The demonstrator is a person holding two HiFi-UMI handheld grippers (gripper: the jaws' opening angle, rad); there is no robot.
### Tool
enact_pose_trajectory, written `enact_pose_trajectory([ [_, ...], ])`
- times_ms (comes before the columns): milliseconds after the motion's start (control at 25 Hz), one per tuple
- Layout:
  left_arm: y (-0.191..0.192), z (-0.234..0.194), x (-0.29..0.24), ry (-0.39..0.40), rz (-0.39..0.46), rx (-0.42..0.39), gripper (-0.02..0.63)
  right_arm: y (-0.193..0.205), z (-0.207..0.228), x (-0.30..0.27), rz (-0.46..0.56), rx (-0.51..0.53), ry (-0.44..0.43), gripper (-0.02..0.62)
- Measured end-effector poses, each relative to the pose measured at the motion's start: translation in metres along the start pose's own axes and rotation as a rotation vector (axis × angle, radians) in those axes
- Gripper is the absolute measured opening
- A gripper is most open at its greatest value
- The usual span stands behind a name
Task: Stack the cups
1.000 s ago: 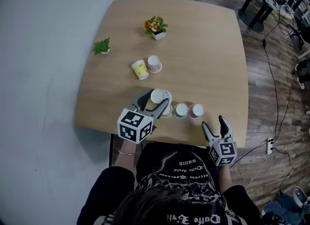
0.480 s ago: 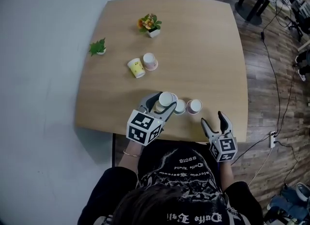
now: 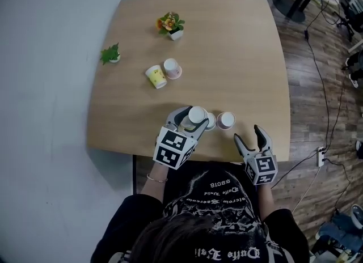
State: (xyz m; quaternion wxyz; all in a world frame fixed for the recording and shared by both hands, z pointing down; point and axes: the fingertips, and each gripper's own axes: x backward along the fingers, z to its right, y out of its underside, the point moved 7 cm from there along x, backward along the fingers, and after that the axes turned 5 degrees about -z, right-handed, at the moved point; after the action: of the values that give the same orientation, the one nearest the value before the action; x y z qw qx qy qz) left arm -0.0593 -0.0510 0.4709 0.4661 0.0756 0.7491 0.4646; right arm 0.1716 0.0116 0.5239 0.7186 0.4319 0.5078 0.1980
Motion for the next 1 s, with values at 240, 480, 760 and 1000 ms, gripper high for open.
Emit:
enact_pose_trajectory([
  [240, 0.001, 0.000, -0.001, -0.026, -0.015, -0.004, 0.265, -0.005, 0.003, -0.005, 0.008, -0.009, -0.006, 0.348],
  [480, 0.003, 0.003, 0.000, -0.045, -0.016, 0.028, 0.267, -0.008, 0.003, -0.011, 0.003, -0.004, -0.025, 0.348],
  [760, 0.002, 0.008, 0.000, -0.041, -0.003, 0.034, 0.323, -0.012, 0.004, -0.014, 0.007, -0.008, -0.037, 0.348],
  [1000, -0.002, 0.006, 0.013, -0.004, 0.056, 0.110, 0.433, -0.026, 0.003, -0.009, 0.036, -0.024, -0.097, 0.348],
])
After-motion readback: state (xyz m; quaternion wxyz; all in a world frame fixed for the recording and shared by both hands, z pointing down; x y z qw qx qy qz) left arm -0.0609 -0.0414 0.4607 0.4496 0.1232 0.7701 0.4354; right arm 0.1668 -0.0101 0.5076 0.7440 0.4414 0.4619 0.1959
